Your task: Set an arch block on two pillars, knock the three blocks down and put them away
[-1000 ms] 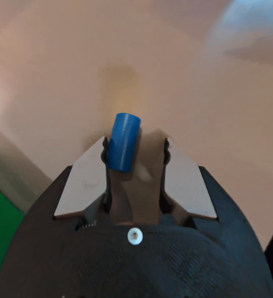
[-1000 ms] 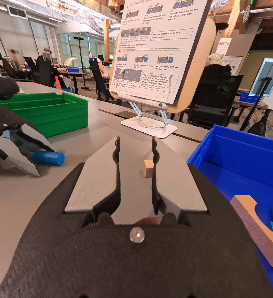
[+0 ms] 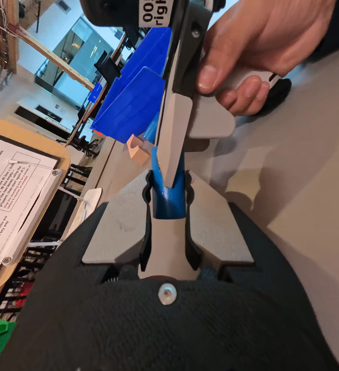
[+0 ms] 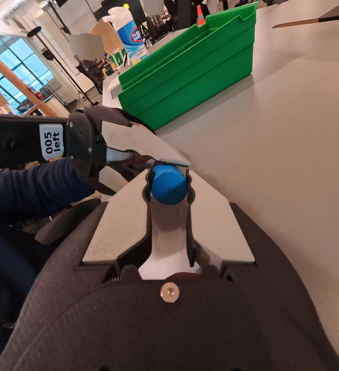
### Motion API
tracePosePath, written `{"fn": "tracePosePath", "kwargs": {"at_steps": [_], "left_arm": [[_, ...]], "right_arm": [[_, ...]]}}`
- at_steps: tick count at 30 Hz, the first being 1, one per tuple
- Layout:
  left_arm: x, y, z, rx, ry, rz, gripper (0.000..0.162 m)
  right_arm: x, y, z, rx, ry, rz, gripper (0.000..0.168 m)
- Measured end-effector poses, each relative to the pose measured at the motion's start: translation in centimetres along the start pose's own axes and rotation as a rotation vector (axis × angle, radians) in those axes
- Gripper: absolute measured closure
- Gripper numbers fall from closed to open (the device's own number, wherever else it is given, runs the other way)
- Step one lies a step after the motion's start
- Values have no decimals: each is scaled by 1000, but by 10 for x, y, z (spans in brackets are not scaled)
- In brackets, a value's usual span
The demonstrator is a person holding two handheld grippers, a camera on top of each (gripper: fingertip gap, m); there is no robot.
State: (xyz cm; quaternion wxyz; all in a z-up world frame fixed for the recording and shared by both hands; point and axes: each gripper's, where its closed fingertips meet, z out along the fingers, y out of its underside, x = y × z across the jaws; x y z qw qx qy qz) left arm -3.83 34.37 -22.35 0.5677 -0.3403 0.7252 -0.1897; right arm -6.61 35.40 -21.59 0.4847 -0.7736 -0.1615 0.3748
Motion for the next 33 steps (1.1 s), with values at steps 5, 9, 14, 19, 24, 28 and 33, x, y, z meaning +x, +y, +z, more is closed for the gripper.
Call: {"fn": "tracePosePath", "kwargs": {"at_steps": [5, 9, 14, 19, 24, 28, 33], "left_arm": [[0, 5, 2, -16, 3, -50, 132], [-20, 9, -4, 4, -55, -175, 119], [-49, 53, 0, -195, -202, -299, 125], [-59, 78, -1, -296, -246, -377, 124], [-63, 86, -4, -328, -265, -405, 124], [-64, 92, -5, -361, -273, -408, 124], [-67, 102, -8, -401, -292, -437, 124]], "right_arm": [[13, -5, -9, -26, 141, -83, 137], [34, -48, -63, 59, 353, -202, 137], [116, -107, -187, 65, 889, -312, 137], [200, -79, -241, -220, 1163, -236, 135], [190, -84, -215, -260, 1123, -312, 126], [155, -94, -164, -324, 971, -390, 124], [141, -54, -116, -746, 813, -418, 124]]}}
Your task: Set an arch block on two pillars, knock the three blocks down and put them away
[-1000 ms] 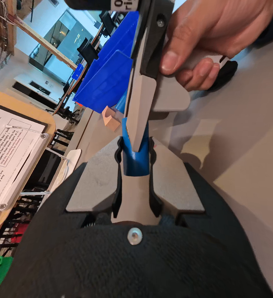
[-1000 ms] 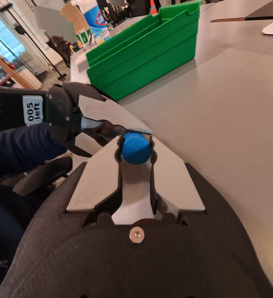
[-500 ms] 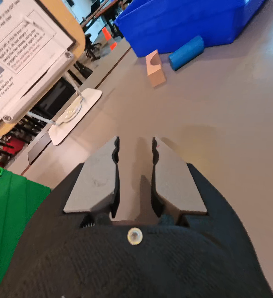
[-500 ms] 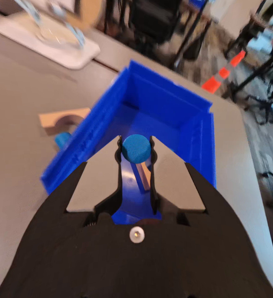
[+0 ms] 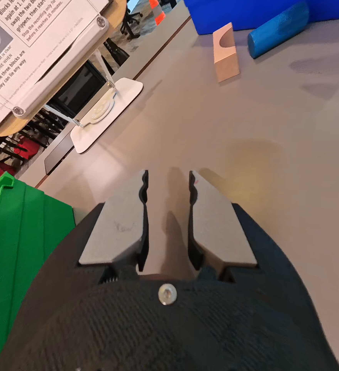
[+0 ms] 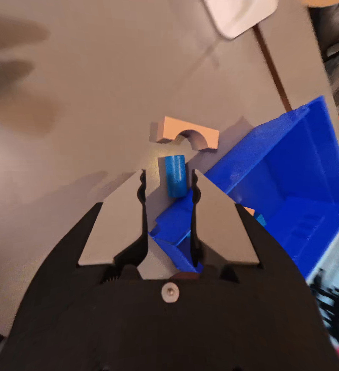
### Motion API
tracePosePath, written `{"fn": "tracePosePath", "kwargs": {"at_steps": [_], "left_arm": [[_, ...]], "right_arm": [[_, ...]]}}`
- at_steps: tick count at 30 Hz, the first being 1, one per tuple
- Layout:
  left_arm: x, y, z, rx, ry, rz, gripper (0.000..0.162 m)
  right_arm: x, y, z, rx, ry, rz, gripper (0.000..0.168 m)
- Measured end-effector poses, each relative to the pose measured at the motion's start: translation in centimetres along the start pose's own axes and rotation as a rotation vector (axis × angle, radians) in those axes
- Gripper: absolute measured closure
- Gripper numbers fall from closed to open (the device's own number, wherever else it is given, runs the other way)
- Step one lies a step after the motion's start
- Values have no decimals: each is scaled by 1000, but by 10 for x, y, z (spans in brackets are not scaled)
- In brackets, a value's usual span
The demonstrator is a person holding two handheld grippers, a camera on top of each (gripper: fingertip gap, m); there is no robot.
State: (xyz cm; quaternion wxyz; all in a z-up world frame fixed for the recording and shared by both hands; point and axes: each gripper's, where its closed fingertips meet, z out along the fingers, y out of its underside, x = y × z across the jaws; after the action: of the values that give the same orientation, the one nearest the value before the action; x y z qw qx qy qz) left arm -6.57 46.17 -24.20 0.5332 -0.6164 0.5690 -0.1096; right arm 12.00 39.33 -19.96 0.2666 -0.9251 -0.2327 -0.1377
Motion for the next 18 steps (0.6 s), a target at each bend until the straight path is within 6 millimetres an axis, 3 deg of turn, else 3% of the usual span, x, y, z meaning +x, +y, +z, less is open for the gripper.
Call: {"fn": "tracePosePath", "kwargs": {"at_steps": [9, 11, 14, 15, 18], "left_arm": [[-4, 3, 0, -7, -6, -10, 124], [-5, 3, 0, -9, -5, -14, 123], [-5, 4, 0, -14, -3, -19, 122], [-5, 4, 0, -14, -2, -20, 122], [-4, 5, 0, -19, 0, -15, 122]], "right_arm": [[1, 25, 54, -514, -71, -247, 135], [9, 31, 63, -597, -49, -281, 135], [6, 50, 72, -726, -114, -267, 130], [5, 56, 72, -763, -136, -265, 136], [0, 50, 74, -741, -170, -258, 138]]}}
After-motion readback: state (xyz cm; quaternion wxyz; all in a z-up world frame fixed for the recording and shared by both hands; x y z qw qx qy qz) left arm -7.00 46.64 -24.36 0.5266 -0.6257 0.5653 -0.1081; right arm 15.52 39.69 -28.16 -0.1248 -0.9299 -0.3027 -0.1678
